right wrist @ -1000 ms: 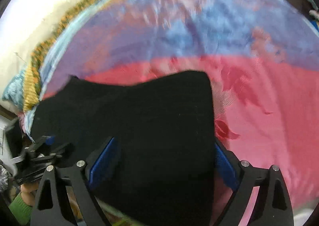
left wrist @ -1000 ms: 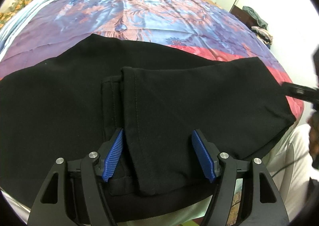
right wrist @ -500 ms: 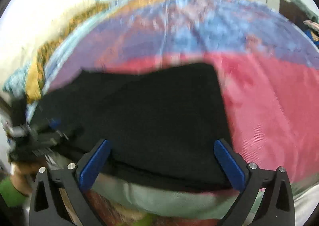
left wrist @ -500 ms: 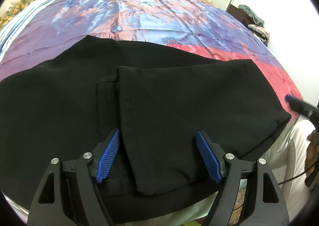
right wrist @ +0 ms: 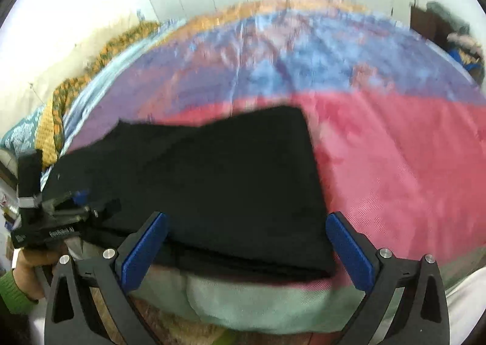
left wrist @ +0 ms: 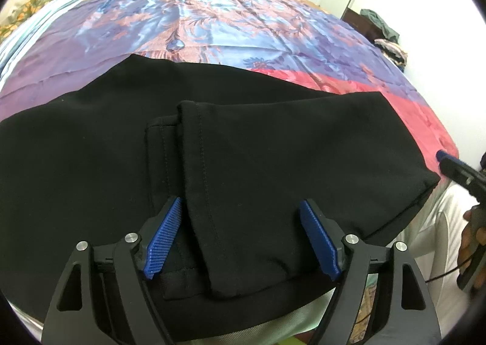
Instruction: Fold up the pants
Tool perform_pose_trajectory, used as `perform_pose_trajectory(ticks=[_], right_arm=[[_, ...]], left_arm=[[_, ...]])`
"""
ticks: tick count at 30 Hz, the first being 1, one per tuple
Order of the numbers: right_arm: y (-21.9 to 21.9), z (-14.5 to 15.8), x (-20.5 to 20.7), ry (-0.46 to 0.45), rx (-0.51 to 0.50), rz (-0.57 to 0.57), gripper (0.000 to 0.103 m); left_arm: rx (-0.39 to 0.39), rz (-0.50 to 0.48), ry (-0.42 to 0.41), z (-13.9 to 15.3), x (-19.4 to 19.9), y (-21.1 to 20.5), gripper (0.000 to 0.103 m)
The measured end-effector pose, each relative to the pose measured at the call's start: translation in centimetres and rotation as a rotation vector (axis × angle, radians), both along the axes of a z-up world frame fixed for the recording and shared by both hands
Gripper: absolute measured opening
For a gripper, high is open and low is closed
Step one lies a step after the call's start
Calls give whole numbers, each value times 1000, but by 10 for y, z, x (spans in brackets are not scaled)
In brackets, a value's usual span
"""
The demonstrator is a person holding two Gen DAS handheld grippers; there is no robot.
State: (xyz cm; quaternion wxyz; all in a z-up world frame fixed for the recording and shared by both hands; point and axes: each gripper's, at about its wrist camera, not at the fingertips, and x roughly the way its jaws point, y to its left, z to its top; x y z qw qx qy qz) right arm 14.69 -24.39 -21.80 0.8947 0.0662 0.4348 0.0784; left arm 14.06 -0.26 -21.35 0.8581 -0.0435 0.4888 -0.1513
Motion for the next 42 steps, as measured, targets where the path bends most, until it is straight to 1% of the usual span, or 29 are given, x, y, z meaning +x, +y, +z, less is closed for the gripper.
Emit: perform_pose_trajectory(ticks=[2, 5, 7, 8, 11, 14, 16, 21, 25, 38, 42], right_arm=[[-2, 5, -1, -26, -6, -22, 103], [-9, 3, -1, -14, -8, -58, 103], [-12, 1, -1, -5, -26, -87, 103], [-14, 2, -2, -14, -36, -102, 103], [-18, 7, -5, -48, -68, -133, 103], [-16, 8, -5, -63, -107, -135, 103], [-14, 7, -5, -58, -120, -127, 103], [-11, 6, -5, -51, -119, -114, 103], [-8, 4, -5, -45, -111, -101, 103], [-7, 3, -5, -36, -84, -88, 103], [-4, 1, -4, -27, -84, -80, 103]], left_arm=[[0, 2, -4, 1, 0, 0, 82], [-48, 37, -16, 10, -4, 6, 82], [-99, 64, -58, 23, -10, 15, 82], [-108, 77, -82, 30, -12, 18, 82], [-118, 125, -146, 47, -20, 30, 83], [-131, 174, -172, 55, -25, 43, 83], [-129, 199, -167, 55, -25, 50, 83], [-133, 249, -154, 54, -25, 62, 83], [-124, 271, -142, 51, -28, 67, 83], [-118, 312, -122, 50, -34, 80, 83], [-118, 315, -101, 46, -33, 83, 83]])
